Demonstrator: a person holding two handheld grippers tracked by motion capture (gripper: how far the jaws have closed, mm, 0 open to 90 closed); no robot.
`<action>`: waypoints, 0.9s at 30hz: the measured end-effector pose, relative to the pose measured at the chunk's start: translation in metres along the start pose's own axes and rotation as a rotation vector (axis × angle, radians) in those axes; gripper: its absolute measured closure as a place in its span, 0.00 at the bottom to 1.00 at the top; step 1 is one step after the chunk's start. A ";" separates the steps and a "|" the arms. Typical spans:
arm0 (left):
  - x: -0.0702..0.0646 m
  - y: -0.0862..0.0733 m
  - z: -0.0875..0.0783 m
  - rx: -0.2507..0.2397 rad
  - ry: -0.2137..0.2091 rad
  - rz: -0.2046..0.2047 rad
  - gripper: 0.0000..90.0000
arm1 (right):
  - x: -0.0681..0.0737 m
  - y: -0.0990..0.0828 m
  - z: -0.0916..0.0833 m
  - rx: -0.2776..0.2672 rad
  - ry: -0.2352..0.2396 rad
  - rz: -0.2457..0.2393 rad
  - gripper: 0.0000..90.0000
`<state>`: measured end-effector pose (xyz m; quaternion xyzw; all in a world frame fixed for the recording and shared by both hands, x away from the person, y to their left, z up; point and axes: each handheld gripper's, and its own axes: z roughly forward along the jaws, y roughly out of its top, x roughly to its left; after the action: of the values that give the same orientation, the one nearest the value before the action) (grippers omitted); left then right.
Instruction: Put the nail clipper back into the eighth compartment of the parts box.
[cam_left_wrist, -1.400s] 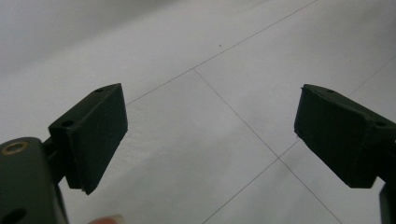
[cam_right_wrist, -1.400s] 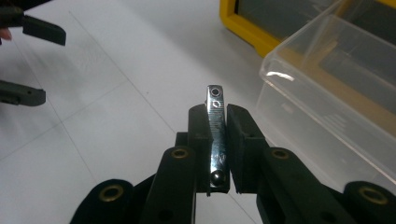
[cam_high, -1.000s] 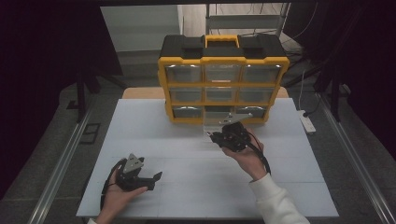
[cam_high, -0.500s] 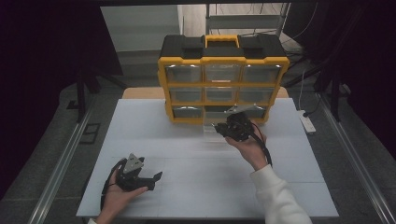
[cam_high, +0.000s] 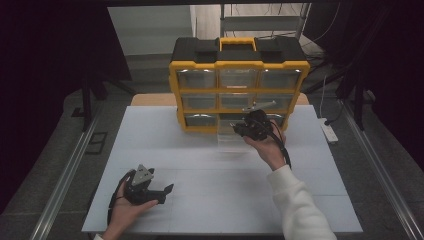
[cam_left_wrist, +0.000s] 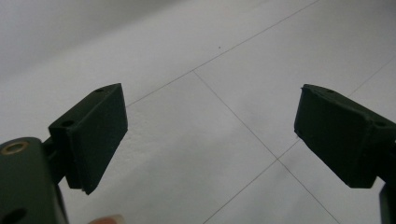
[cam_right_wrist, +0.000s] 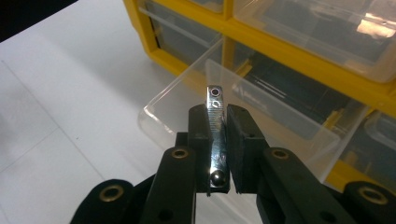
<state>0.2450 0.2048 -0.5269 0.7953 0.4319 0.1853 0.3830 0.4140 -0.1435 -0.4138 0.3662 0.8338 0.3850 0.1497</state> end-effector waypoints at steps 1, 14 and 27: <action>0.000 0.000 0.000 0.000 0.000 0.000 0.11 | -0.001 0.001 0.001 -0.001 -0.002 0.001 0.89; 0.000 0.000 0.000 0.001 0.000 0.000 0.11 | -0.012 0.007 0.008 0.018 -0.017 -0.011 0.89; 0.001 0.000 0.000 0.001 0.000 0.000 0.12 | -0.015 0.003 0.023 0.079 -0.016 -0.020 0.88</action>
<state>0.2451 0.2057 -0.5269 0.7955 0.4320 0.1849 0.3825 0.4381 -0.1407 -0.4267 0.3667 0.8508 0.3472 0.1456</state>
